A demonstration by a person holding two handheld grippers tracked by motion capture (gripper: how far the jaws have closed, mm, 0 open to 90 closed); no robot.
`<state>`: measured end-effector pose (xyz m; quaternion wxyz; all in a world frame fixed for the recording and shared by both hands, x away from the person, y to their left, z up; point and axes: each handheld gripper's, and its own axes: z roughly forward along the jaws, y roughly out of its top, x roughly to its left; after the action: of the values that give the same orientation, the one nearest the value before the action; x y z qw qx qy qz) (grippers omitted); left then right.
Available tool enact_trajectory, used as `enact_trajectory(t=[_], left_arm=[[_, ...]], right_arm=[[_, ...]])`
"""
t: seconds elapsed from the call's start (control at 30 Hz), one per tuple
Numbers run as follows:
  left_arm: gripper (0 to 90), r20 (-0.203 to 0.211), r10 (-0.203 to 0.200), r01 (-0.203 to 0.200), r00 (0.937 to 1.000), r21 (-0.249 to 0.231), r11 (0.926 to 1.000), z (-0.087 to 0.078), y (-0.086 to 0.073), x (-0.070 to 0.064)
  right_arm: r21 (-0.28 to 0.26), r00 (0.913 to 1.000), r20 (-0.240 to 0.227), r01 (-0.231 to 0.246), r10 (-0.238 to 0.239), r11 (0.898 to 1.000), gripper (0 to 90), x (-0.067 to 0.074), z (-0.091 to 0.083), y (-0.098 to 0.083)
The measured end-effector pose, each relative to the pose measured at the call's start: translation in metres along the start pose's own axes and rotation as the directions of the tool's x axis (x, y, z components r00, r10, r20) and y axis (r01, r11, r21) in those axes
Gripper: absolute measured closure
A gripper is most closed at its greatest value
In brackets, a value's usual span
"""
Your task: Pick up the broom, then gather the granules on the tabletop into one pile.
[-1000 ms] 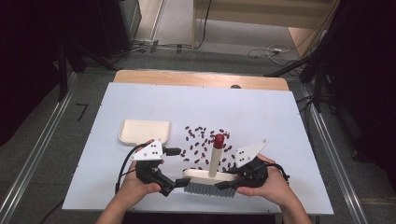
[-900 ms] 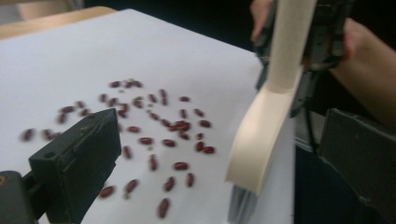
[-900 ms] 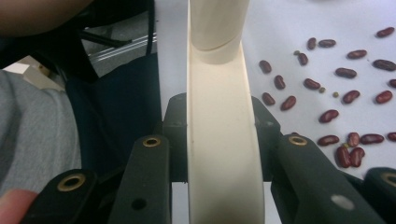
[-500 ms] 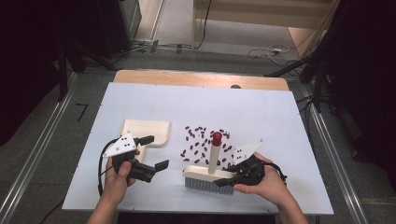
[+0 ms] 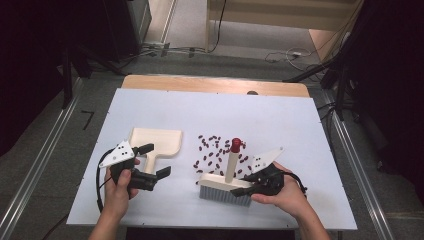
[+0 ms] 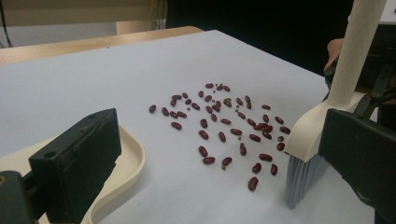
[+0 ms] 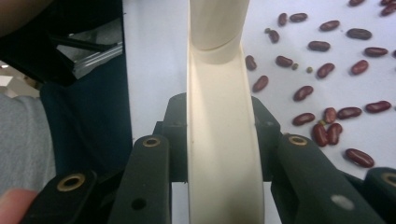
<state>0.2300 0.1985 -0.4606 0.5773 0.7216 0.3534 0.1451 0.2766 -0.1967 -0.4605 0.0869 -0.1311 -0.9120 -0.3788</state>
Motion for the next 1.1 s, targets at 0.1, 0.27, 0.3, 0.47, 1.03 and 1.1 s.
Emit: enact_trajectory(t=[0.1, 0.27, 0.3, 0.47, 1.03, 1.1], left_arm=[[0.0, -0.006, -0.004, 0.004, 1.0000, 0.005, 1.0000, 0.001, -0.002, 0.002], [0.0, -0.013, -0.012, 0.012, 0.9998, 0.010, 0.9999, 0.000, -0.005, 0.005], [0.0, -0.015, -0.013, 0.013, 0.9998, 0.011, 0.9999, 0.000, -0.005, 0.005], [0.0, -0.018, -0.016, 0.016, 0.9997, 0.014, 0.9998, -0.001, -0.007, 0.005], [0.0, -0.036, -0.021, 0.021, 0.9991, 0.021, 0.9996, -0.003, -0.013, 0.011], [0.0, -0.042, -0.006, 0.007, 0.9991, 0.033, 0.9994, -0.003, -0.013, 0.011]], right_arm=[[-0.004, 0.9999, 0.012, -0.010, 0.010, 1.000, 65.2, -0.002, 0.000, -0.001], [-0.012, 0.9994, 0.020, -0.029, 0.029, 1.000, 65.2, -0.009, -0.001, -0.003], [-0.014, 0.9991, 0.021, -0.036, 0.036, 0.999, 65.2, -0.010, -0.001, -0.004], [-0.021, 0.9979, 0.026, -0.059, 0.060, 0.998, 65.2, -0.018, -0.003, -0.007], [-0.051, 0.9866, 0.069, -0.145, 0.148, 0.988, 65.1, -0.052, -0.013, -0.010], [-0.048, 0.9835, 0.087, -0.154, 0.158, 0.987, 65.1, -0.056, -0.016, -0.010]])
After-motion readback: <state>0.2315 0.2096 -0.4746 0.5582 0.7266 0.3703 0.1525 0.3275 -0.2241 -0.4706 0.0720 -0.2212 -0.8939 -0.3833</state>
